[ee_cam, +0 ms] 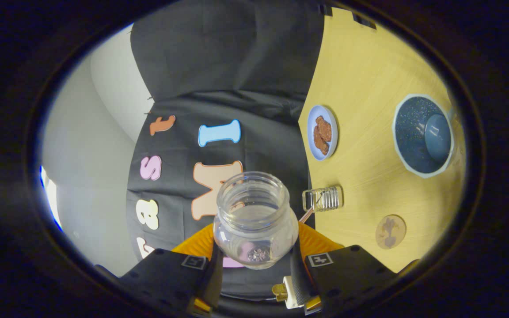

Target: Take the bottle from table, then pour the juice into the cup, finally place the bottle on the coaster

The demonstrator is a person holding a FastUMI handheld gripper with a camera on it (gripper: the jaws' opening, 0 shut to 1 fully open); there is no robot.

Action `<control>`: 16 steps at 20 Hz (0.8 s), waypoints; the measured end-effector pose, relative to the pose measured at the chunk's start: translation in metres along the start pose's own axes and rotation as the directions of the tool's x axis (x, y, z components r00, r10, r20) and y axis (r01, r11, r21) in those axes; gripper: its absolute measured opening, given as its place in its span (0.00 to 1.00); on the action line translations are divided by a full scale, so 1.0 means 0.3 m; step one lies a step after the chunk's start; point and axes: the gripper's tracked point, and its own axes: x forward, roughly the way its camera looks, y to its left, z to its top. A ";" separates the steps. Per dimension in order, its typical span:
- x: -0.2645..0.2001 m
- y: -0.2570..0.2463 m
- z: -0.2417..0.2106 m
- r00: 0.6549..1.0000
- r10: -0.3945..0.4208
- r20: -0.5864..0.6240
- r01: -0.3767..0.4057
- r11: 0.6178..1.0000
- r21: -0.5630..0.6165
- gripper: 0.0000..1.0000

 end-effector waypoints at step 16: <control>0.028 0.047 0.034 0.997 0.042 0.058 -0.049 0.992 0.120 0.69</control>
